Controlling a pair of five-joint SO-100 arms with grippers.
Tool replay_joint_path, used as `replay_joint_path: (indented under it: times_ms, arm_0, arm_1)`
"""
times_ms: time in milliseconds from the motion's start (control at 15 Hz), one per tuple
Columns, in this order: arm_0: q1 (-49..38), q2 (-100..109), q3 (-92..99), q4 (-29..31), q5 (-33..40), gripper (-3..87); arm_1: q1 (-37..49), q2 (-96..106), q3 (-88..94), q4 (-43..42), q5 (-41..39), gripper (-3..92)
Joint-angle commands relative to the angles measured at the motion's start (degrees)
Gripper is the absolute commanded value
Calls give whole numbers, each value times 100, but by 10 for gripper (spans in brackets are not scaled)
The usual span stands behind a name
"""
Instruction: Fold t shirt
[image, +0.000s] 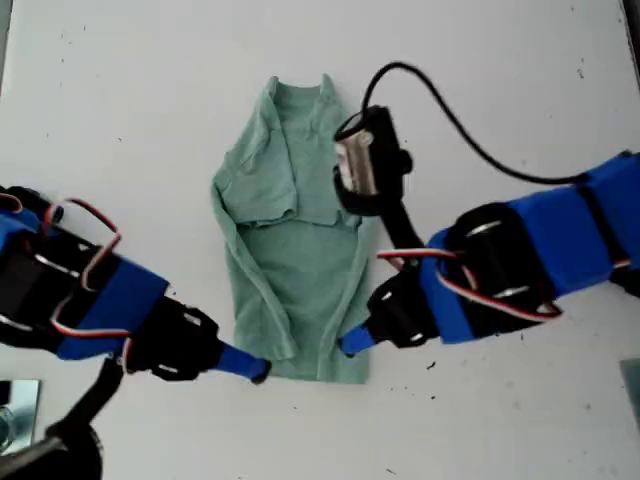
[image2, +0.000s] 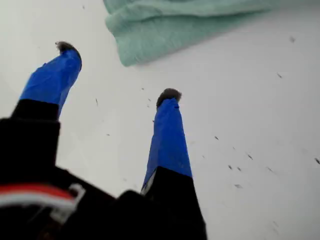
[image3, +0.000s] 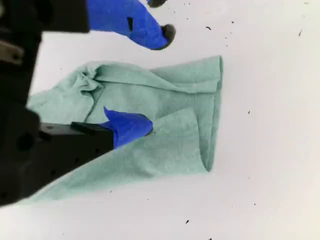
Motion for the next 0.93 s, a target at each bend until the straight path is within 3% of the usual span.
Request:
replay_joint_path:
  times_ms: [0,400,667,733,800,867]
  arm_0:
    - [70,-677,-976,132,26,263]
    - [-185,-2074,-958,712,-114,276]
    - [-606,-3287,-1107,167,105,276]
    - [-624,-3524,-1178,26,185,223]
    - [-527,-3542,-1169,-167,202,76]
    - [-439,-3542,-1169,-413,246,-1]
  arm_1:
    - [-229,-747,-1099,-141,132,309]
    - [-299,-1951,-1090,-615,422,304]
    - [-369,-2786,-1063,-1151,580,279]
    - [-422,-3085,-1063,-1222,633,193]
    - [-475,-3340,-1063,-1266,765,96]
    - [-519,-3401,-1072,-1283,835,0]
